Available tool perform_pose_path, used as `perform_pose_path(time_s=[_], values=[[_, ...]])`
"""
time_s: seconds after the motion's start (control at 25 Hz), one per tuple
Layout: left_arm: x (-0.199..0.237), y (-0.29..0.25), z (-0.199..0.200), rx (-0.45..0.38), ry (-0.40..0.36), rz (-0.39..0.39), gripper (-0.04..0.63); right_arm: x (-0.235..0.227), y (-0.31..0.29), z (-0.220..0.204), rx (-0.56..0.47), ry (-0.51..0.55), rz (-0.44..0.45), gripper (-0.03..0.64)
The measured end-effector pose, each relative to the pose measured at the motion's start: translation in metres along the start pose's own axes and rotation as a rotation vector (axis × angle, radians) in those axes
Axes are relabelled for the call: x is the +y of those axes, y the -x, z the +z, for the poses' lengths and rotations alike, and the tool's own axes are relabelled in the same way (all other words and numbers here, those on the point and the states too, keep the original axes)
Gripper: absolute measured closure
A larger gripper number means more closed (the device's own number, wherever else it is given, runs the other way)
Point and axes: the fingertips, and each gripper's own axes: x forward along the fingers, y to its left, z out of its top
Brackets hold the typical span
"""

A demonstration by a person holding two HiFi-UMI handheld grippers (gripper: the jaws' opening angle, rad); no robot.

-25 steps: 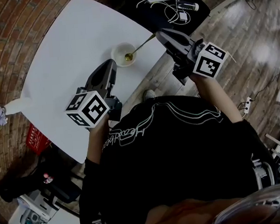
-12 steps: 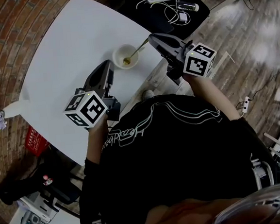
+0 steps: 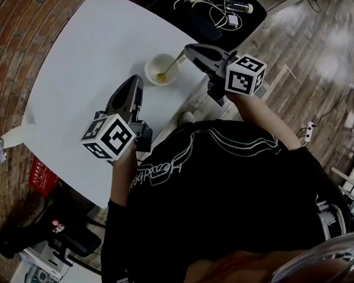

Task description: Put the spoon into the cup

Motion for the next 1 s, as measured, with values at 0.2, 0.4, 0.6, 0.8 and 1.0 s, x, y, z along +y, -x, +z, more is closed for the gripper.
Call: perform_pose_path(time_s=[0.2, 0.4, 0.6, 0.8, 1.0], values=[[0.005, 0.003, -0.004, 0.001, 0.013, 0.011, 0.591, -0.003, -0.006, -0.009, 0.019, -0.004, -0.01, 0.617], [0.01, 0.009, -0.003, -0.008, 0.019, 0.023, 0.591, -0.006, -0.008, -0.014, 0.036, -0.001, -0.013, 0.617], [0.017, 0.014, -0.005, -0.014, 0.032, 0.039, 0.591, -0.008, -0.013, -0.018, 0.054, 0.003, -0.01, 0.617], [0.02, 0.014, -0.007, -0.012, 0.041, 0.052, 0.591, -0.013, -0.014, -0.02, 0.061, -0.018, -0.001, 0.617], [0.022, 0.015, -0.01, -0.005, 0.049, 0.058, 0.591, -0.015, -0.013, -0.022, 0.058, -0.033, -0.006, 0.615]])
